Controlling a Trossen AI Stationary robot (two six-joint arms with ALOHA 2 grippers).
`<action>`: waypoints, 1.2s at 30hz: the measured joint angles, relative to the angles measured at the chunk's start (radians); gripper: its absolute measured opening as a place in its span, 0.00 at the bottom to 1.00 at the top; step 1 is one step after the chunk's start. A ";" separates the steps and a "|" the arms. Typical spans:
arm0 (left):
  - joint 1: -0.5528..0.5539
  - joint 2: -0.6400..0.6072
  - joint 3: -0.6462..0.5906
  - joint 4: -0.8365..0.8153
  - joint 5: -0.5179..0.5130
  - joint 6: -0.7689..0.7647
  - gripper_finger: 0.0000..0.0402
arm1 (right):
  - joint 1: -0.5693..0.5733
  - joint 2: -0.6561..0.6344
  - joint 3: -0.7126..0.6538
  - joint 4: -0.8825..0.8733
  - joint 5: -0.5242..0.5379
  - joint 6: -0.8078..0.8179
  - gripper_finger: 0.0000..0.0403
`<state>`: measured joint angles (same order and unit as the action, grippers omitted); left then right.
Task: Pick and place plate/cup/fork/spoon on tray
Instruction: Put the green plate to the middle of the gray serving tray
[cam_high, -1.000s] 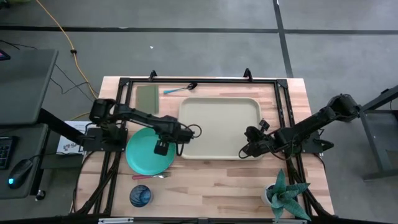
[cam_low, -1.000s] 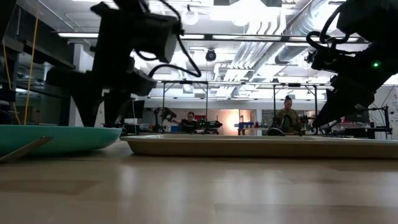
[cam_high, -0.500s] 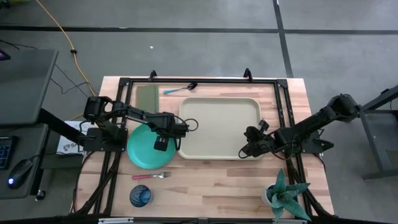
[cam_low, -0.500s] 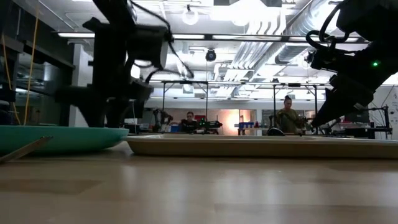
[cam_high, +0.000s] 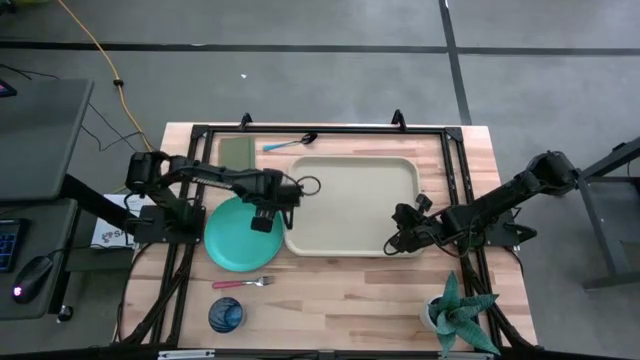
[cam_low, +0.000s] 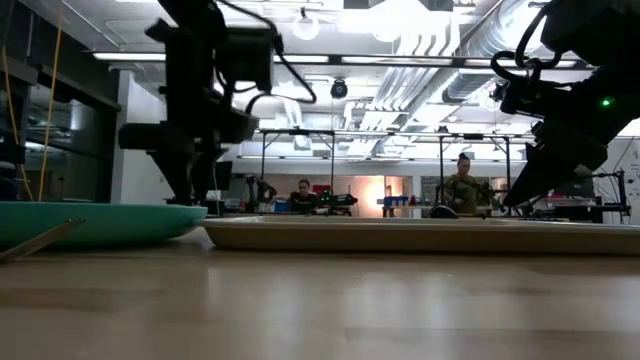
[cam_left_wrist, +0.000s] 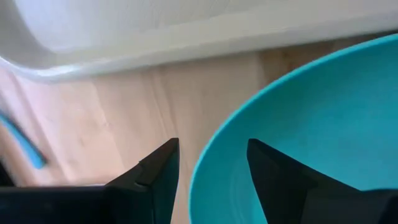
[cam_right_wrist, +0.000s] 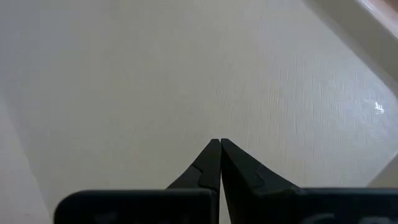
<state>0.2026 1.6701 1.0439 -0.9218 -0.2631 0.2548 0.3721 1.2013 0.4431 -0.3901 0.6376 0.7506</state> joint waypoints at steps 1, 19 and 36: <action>0.017 0.005 0.000 0.002 0.022 -0.001 0.42 | 0.000 0.000 0.000 0.000 0.000 0.000 0.00; 0.086 0.017 -0.074 0.052 0.174 -0.035 0.42 | 0.000 0.000 0.000 -0.009 0.004 0.000 0.00; 0.086 0.016 -0.074 0.057 0.151 0.034 0.04 | 0.000 0.000 0.000 -0.010 0.005 0.000 0.00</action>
<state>0.2882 1.6863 0.9699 -0.8645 -0.1122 0.2884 0.3721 1.2014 0.4435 -0.3996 0.6422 0.7506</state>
